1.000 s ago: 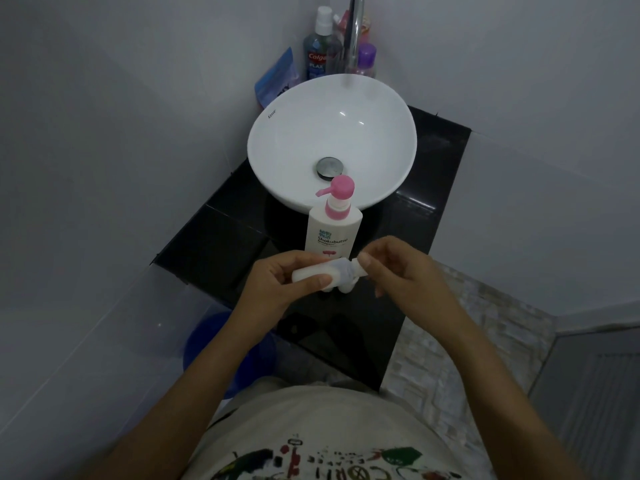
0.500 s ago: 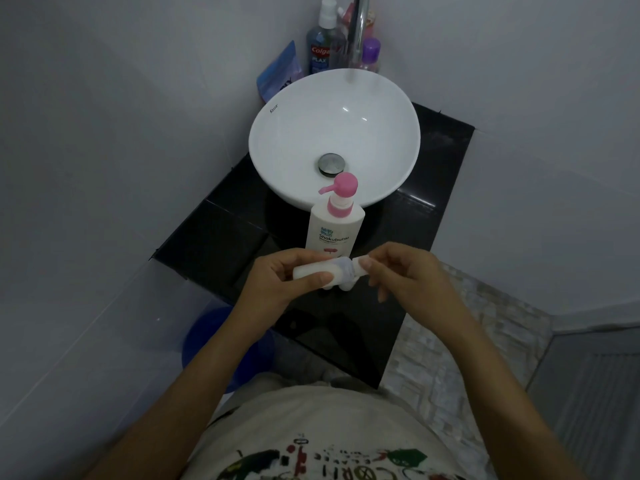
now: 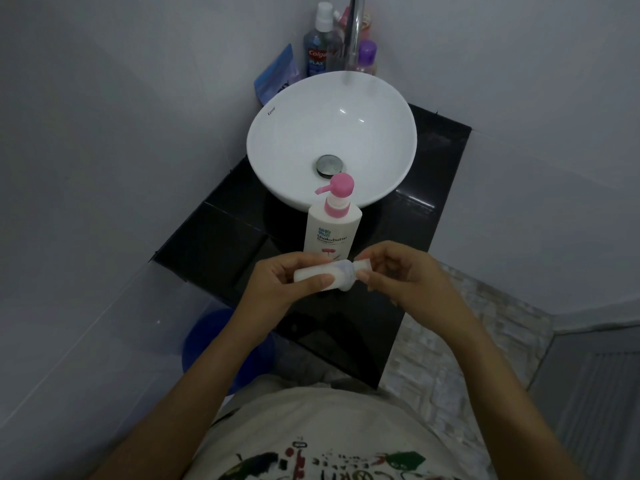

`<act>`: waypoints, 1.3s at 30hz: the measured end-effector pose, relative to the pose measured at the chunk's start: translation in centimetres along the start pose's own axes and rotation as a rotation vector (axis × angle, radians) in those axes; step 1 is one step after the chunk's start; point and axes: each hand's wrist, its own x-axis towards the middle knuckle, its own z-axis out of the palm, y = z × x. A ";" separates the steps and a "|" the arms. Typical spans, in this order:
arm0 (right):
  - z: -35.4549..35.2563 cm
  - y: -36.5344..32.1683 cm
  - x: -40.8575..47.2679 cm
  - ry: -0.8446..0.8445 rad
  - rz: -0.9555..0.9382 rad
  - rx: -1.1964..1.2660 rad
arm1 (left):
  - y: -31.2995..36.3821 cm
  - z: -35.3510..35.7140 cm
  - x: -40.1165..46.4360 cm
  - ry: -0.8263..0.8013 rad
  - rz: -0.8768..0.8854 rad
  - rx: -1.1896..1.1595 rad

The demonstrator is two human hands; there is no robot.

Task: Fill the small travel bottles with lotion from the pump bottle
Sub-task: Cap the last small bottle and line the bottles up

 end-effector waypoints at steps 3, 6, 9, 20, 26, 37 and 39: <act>0.7 -0.1 -0.2 0.039 0.017 0.075 | -0.1 -0.1 -0.1 0.003 0.015 0.026; 1.4 0.0 -0.2 0.078 0.081 0.130 | -0.3 0.0 -0.2 0.015 0.035 0.043; 1.8 0.2 -0.1 0.100 0.145 0.141 | -0.4 0.2 -0.5 0.013 0.055 0.049; 3.0 2.4 1.3 0.123 0.111 -0.073 | -3.5 -1.1 1.0 -0.053 -0.008 0.483; 2.1 3.4 1.8 0.247 0.130 -0.103 | -7.5 -2.1 3.1 0.112 -0.091 0.574; 1.6 5.2 2.6 0.258 0.184 -0.165 | -10.2 -1.9 5.3 0.109 -0.070 0.565; 1.5 5.4 2.9 0.257 0.183 -0.186 | -10.4 -2.1 5.4 0.093 -0.075 0.575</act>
